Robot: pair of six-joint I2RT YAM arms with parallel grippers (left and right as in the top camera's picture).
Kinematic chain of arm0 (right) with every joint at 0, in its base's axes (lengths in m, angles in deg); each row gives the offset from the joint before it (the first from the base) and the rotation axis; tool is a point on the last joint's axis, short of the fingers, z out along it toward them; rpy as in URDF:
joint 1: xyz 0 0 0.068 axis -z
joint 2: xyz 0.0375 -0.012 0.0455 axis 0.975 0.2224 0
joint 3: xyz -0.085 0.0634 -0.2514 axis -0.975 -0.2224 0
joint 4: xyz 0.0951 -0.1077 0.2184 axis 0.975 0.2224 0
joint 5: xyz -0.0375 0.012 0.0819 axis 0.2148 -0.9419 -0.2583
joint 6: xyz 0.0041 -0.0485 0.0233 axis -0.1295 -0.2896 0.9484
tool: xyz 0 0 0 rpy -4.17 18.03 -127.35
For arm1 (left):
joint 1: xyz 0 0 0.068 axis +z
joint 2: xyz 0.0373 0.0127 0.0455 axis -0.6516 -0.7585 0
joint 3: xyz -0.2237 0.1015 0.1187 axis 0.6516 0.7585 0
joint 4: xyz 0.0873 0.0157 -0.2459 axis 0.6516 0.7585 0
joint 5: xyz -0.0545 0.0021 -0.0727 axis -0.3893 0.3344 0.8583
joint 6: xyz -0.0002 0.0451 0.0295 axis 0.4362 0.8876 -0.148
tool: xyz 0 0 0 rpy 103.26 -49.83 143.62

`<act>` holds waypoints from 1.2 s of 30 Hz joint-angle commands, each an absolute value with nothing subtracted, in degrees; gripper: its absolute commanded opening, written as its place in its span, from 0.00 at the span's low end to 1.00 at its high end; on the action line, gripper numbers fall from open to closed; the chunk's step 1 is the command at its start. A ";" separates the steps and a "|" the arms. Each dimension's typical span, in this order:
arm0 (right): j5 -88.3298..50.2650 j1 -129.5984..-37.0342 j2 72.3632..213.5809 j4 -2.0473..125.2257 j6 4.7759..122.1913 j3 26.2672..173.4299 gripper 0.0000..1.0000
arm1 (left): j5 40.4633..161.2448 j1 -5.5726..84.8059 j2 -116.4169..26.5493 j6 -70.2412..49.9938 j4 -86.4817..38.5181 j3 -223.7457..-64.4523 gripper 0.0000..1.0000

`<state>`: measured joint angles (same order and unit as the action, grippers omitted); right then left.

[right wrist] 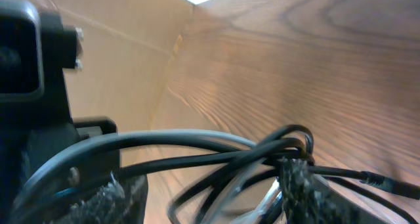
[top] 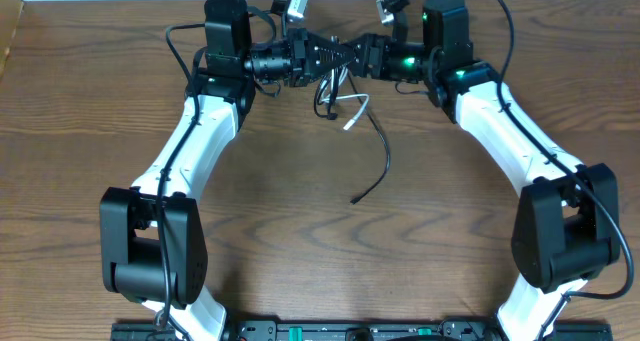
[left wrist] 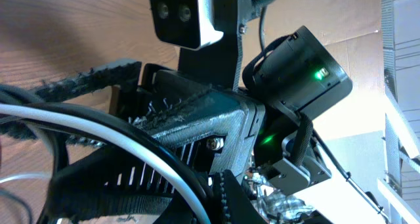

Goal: Untangle cables

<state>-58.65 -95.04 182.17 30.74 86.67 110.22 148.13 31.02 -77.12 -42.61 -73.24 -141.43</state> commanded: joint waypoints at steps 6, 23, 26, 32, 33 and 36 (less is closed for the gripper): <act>-58.06 -97.58 189.56 20.62 104.22 110.61 0.43 | 149.79 30.95 -77.16 -43.23 -73.52 -142.35 0.08; -42.01 -90.85 189.39 52.49 75.53 110.61 0.01 | 150.12 38.51 -77.16 -37.50 -73.04 -141.85 0.07; -29.43 -86.63 187.51 60.18 72.05 110.61 0.01 | 147.06 39.91 -77.16 -30.61 -63.90 -141.52 0.08; -7.24 -83.90 184.16 66.80 68.99 110.61 0.01 | 128.81 39.96 -77.16 -14.48 -38.42 -141.52 0.07; 0.04 -84.11 184.29 68.94 68.31 110.61 0.01 | 124.13 39.96 -77.16 -12.32 -34.07 -141.52 0.07; 10.44 -84.35 185.45 73.16 68.14 110.59 0.01 | 121.36 39.96 -77.16 -7.62 -29.48 -141.52 0.07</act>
<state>-11.59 -85.58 184.93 70.67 69.93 110.92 129.05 38.80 -77.66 -16.23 -31.86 -140.75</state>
